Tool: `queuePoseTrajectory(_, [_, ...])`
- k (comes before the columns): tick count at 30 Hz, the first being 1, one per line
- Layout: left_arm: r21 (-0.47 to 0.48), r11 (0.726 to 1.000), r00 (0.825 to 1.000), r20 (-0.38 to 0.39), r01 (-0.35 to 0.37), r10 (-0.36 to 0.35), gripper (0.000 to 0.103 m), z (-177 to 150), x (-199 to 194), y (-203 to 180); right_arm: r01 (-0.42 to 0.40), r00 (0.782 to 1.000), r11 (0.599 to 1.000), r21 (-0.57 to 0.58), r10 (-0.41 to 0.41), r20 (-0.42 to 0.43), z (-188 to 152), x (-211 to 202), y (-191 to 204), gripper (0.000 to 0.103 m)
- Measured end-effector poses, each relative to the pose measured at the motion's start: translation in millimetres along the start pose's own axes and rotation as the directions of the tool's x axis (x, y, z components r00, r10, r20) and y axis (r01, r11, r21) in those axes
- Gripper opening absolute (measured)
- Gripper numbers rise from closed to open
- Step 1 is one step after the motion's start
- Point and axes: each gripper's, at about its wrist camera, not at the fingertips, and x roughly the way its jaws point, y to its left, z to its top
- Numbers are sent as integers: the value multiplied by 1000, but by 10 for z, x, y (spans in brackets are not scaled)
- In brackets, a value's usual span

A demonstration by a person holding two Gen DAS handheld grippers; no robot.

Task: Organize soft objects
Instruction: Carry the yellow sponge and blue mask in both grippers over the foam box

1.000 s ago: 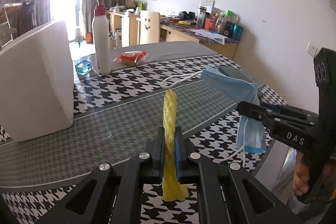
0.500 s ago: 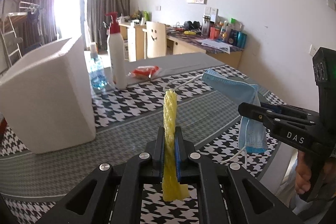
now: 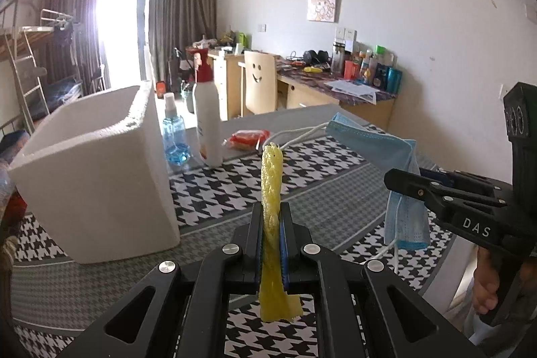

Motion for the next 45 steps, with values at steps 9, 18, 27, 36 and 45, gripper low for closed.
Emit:
queuePoseTrajectory(9, [-7, 1000, 999, 35, -2, 2, 8, 111, -94, 82, 1, 1000, 1000, -11, 0, 26, 129, -19, 77, 28])
queuePoseTrajectory(18, [4, 1000, 998, 65, -1, 1, 8, 251, -190, 119, 0, 999, 1000, -23, 1, 43, 251, -9, 151, 29])
queuePoseTrajectory(27, [4, 1000, 993, 113, -27, 26, 8, 418, -295, 219, 4, 997, 999, -39, -1, 77, 426, -34, 231, 28])
queuePoseTrajectory(36, [4, 999, 988, 151, -44, 43, 8, 537, -386, 306, 1, 995, 998, -65, 5, 101, 573, -34, 342, 28])
queuePoseTrajectory(45, [3, 998, 982, 177, -70, 68, 8, 640, -423, 399, -10, 993, 997, -77, 19, 115, 693, 20, 413, 28])
